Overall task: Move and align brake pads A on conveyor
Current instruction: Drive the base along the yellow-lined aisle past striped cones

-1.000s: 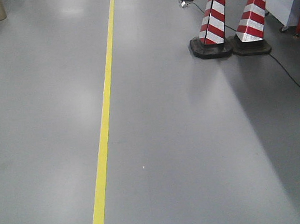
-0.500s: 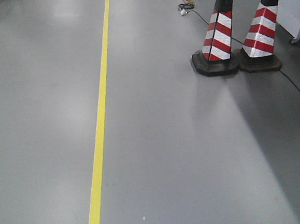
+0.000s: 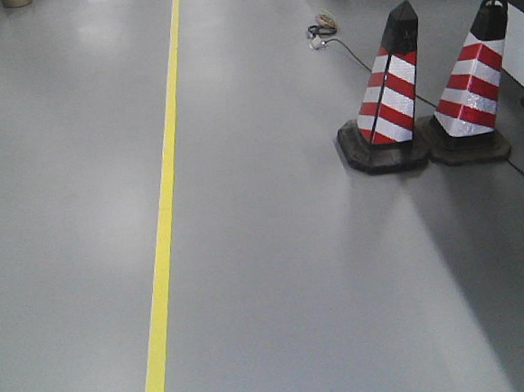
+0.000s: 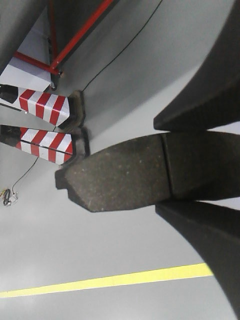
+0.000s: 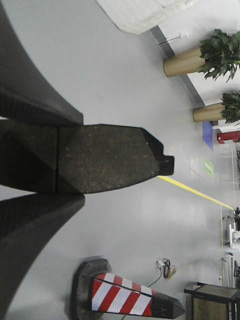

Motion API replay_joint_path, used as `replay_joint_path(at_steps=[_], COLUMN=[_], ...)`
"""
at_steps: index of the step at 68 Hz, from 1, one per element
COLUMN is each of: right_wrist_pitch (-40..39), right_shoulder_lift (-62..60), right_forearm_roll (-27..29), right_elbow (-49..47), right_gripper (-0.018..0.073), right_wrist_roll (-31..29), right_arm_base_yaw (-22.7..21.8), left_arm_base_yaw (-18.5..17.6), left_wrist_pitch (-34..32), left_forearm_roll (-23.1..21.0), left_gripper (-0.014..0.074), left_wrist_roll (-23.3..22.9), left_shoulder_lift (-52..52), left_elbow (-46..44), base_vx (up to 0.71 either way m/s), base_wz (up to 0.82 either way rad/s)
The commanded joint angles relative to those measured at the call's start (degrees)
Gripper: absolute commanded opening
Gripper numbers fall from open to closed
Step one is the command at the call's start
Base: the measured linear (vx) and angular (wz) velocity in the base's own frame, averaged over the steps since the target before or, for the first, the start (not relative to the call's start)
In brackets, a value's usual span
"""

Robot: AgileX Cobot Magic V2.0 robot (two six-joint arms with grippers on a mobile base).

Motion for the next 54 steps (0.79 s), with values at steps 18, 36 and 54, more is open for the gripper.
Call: replay_joint_path(at_steps=[18,36,54], right_wrist_pitch=[-5.7,-5.7,-5.7], right_shoulder_lift=[0.3,0.3,0.3], right_forearm_roll=[-0.1,-0.1,-0.1], right_elbow=[-1.7,-1.7,-1.7], right_gripper=[0.006,0.006,0.006], right_wrist_roll=[-0.2,-0.2,-0.2], right_arm_base_yaw=[-0.1,-0.1,-0.1], left_arm_base_yaw=[-0.2,-0.2,-0.2], left_wrist_pitch=[-5.1,-5.1,-5.1], left_forearm_roll=[0.9,0.9,0.9], left_gripper=[0.0125,0.0125,0.0125], left_wrist_roll=[-0.4,-0.4,-0.4], left_shoulder_lift=[0.1,0.1,0.1], left_elbow=[-1.6,-1.6,-1.6], base_vx=[0.62,0.59,0.56], base_wz=[-0.01,-0.02,-0.07])
